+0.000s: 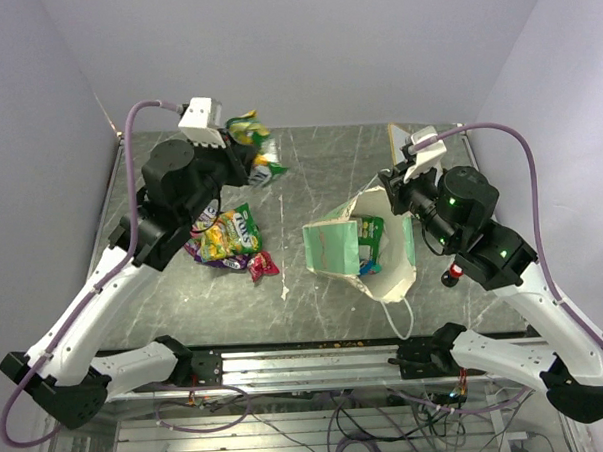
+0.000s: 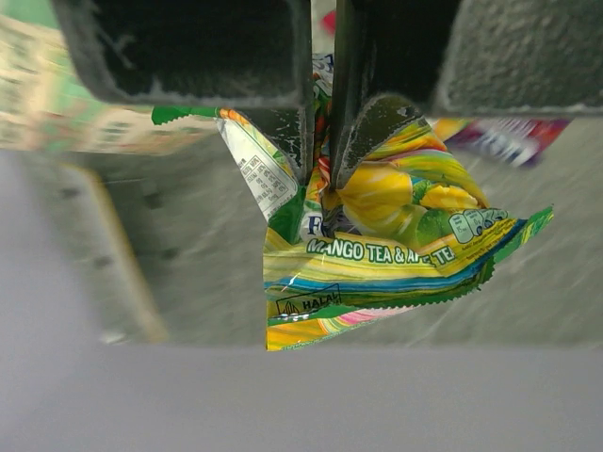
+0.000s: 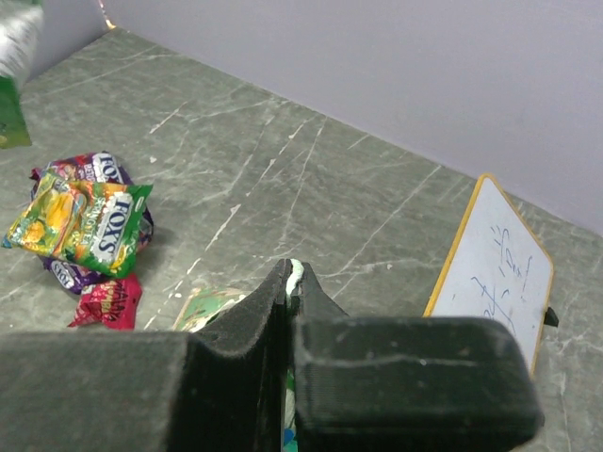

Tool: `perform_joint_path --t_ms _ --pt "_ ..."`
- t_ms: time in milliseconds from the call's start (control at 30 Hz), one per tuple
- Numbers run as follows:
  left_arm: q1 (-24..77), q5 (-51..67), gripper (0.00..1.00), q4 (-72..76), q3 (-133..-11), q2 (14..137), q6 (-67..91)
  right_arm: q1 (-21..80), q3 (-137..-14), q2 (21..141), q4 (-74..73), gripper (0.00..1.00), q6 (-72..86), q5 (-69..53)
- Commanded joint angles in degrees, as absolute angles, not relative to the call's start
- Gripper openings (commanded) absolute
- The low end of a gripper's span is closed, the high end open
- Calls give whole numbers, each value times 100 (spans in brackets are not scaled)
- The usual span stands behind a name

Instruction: Take the snacks out of the paper bag

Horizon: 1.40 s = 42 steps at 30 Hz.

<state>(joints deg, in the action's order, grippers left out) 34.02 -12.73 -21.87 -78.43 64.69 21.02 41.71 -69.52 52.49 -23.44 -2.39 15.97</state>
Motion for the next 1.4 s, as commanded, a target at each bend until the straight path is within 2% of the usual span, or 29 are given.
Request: perform_joint_path --t_ms 0,433,600,900,1033,1167,1300,1367 --pt "2995 -2395 7 -4037 -8395 7109 1936 4195 -6957 5142 -1955 0 -281 1539" --pt "2518 -2526 7 -4618 -8101 8745 1303 4192 -7232 5242 -2052 0 -632 1724" --pt "2298 -1908 7 -4221 -7820 9161 1298 4192 -7938 5586 -2382 0 -1506 2247" --pt "2010 -1388 7 -3998 -7793 9929 1369 4188 -8239 5976 -2022 0 -3188 3082" --pt "1961 -1012 10 -3745 -7776 10044 1426 4190 -8221 6114 -2193 0 -3593 2567" --pt "1960 -823 20 -3772 -7938 10203 1514 4195 -7815 6058 -2513 0 -3142 1262" --pt "1953 -824 47 -3932 -8060 10192 1635 4192 -7201 5881 -2299 0 -2355 -545" --pt "1952 -841 57 -4038 -8101 10063 1681 4192 -6920 5805 -2087 0 -2074 -1081"
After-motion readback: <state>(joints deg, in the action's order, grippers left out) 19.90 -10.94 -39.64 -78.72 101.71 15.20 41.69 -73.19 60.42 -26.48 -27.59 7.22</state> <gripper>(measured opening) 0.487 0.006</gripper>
